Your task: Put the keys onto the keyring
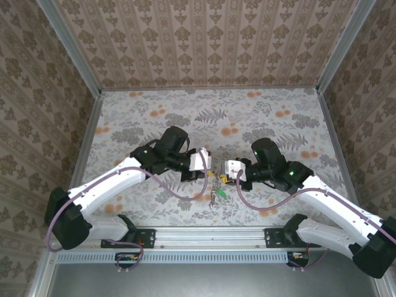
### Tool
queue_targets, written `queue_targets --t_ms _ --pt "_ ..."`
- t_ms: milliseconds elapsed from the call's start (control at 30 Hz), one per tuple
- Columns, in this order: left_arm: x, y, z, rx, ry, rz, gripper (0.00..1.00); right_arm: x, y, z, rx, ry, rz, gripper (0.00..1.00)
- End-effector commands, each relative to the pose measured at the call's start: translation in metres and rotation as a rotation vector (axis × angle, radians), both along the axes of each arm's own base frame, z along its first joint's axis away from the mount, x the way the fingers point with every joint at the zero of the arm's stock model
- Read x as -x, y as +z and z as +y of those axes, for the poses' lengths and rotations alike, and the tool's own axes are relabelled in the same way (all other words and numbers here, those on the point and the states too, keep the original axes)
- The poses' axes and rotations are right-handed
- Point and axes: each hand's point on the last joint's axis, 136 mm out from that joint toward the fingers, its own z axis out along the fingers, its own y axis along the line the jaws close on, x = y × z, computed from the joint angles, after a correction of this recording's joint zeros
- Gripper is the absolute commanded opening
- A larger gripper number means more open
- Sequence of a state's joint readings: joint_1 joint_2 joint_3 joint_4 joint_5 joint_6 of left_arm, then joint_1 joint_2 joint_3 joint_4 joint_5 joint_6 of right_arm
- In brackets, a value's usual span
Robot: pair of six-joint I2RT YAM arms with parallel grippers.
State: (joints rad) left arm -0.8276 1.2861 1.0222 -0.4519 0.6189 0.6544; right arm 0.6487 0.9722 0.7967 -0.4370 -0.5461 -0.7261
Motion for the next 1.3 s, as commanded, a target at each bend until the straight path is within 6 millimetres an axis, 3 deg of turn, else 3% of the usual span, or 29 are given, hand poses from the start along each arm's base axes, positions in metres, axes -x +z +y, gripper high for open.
queue_targets --t_ms 0,200,567,1067,1267 --pt "-0.006 -0.004 0.010 -0.070 0.046 0.036 0.00 0.003 0.000 -0.005 -0.003 -0.030 0.007 0.00" --pt "-0.006 -0.008 0.005 -0.116 0.010 -0.125 0.00 0.009 0.019 0.008 -0.084 -0.009 0.086 0.00" --pt "0.003 0.009 -0.006 -0.022 -0.076 -0.328 0.00 0.009 0.006 0.013 -0.045 -0.039 0.222 0.00" --pt "0.015 0.002 -0.009 -0.032 -0.122 -0.350 0.00 -0.001 0.019 0.021 -0.106 -0.077 0.248 0.00" --pt "0.018 0.004 -0.010 -0.023 -0.129 -0.371 0.00 -0.005 0.013 0.019 -0.093 -0.110 0.269 0.00"
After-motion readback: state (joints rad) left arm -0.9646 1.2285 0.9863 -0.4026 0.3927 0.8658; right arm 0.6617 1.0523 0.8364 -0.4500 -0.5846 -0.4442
